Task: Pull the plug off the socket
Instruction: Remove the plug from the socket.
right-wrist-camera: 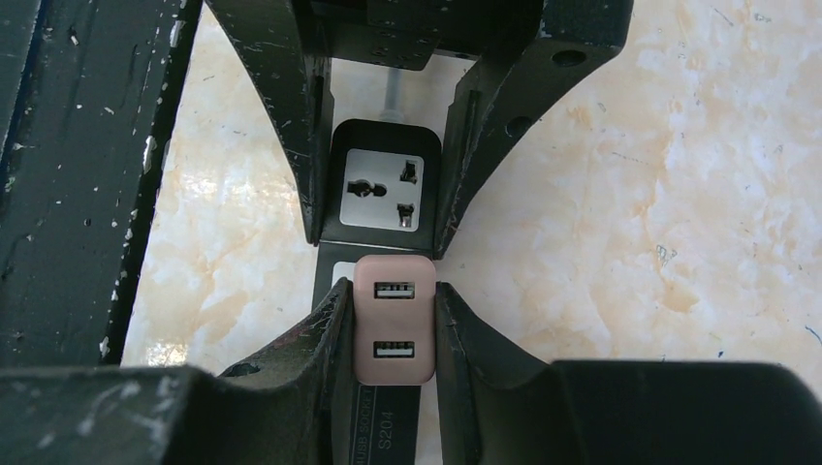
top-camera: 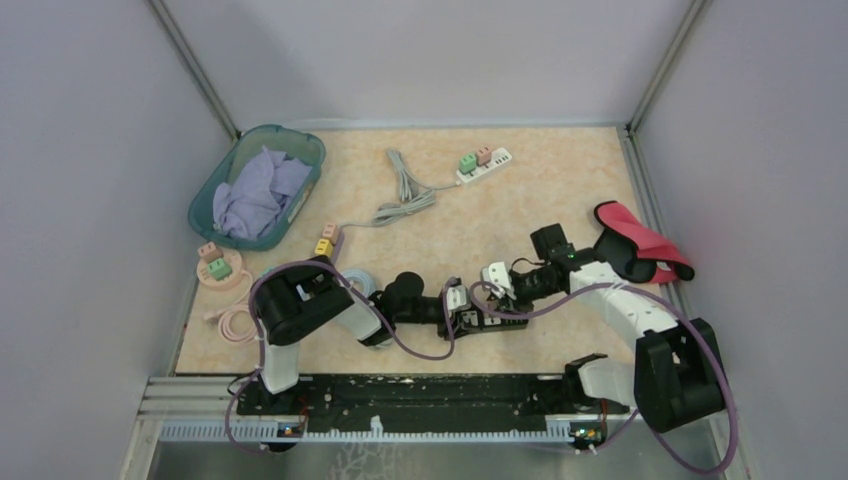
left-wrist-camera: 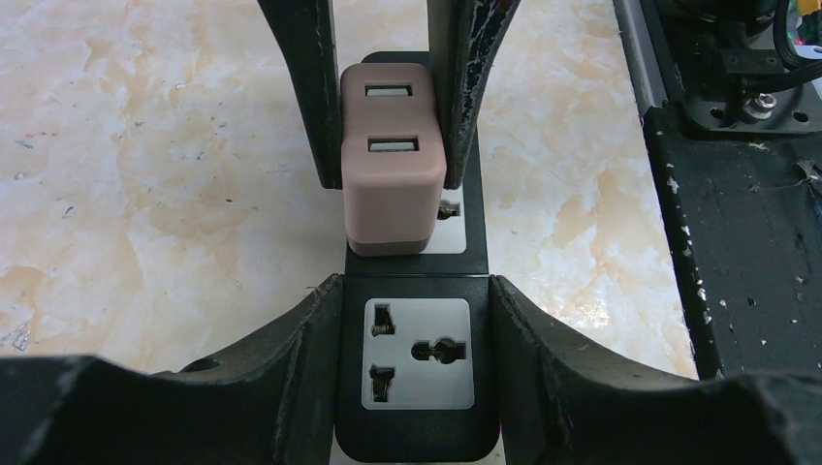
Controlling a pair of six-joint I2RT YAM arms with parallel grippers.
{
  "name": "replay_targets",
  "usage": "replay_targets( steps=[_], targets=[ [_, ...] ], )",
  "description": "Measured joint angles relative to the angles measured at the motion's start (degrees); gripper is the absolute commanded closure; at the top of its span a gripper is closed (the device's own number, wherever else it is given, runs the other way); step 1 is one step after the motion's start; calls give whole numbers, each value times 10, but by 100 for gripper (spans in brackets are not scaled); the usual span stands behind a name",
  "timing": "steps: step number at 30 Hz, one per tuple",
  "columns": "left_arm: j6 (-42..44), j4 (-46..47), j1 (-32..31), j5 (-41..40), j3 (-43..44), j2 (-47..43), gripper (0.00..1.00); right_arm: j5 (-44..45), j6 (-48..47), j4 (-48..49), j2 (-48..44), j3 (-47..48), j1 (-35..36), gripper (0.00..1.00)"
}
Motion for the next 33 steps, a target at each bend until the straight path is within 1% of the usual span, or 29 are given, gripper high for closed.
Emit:
replay_targets(
  steps=[5, 11, 21, 28, 33],
  targets=[
    [-2, -4, 0, 0, 0, 2, 100, 8, 10, 12, 6, 0, 14, 100],
    [-4, -6, 2, 0, 0, 2, 100, 29, 75, 49, 7, -1, 35, 100],
    [-3, -9, 5, -1, 1, 2, 100, 52, 167, 85, 7, -1, 39, 100],
    [-3, -9, 6, -3, 2, 2, 100, 52, 177, 87, 7, -1, 29, 100],
    [-4, -8, 6, -5, 2, 2, 100, 33, 156, 75, 7, -1, 10, 100]
  ],
)
